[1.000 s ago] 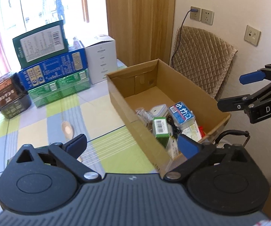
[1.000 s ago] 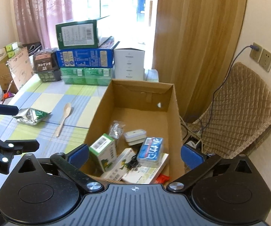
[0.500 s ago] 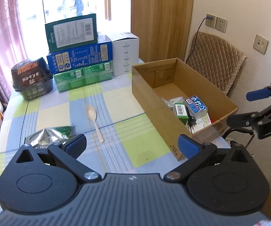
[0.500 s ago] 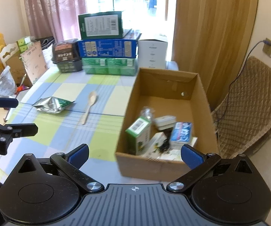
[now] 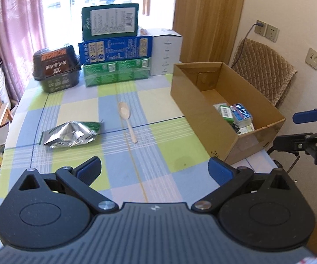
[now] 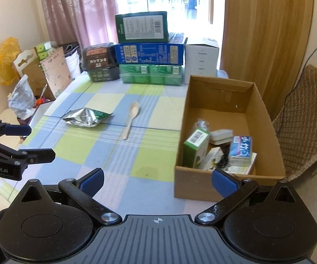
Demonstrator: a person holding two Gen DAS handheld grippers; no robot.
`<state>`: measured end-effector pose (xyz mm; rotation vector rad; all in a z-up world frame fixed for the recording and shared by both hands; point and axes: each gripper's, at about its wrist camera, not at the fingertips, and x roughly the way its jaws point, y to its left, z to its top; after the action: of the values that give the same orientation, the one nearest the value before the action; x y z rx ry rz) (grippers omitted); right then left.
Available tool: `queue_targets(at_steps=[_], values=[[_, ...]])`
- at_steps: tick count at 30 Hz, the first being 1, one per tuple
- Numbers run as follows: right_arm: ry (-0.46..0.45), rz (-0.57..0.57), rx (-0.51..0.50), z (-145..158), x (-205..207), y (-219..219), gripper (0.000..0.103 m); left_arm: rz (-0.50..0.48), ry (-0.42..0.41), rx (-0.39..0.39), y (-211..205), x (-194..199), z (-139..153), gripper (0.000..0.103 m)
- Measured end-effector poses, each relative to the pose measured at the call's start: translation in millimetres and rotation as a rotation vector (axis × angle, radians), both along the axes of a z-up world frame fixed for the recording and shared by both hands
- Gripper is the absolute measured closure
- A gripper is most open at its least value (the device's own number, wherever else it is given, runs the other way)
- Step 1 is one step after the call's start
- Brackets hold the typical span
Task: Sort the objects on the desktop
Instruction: 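Move both tools back over the foil bag and wooden spoon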
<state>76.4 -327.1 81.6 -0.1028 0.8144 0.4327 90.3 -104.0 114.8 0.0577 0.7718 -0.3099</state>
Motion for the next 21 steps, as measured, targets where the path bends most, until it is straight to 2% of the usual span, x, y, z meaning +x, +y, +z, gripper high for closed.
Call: queue_targets(at_steps=[21], values=[[0.016,0.097,0.039,-12,3,55,0.002,0.167,0.023,0.021,79,-3,-14,0.002]])
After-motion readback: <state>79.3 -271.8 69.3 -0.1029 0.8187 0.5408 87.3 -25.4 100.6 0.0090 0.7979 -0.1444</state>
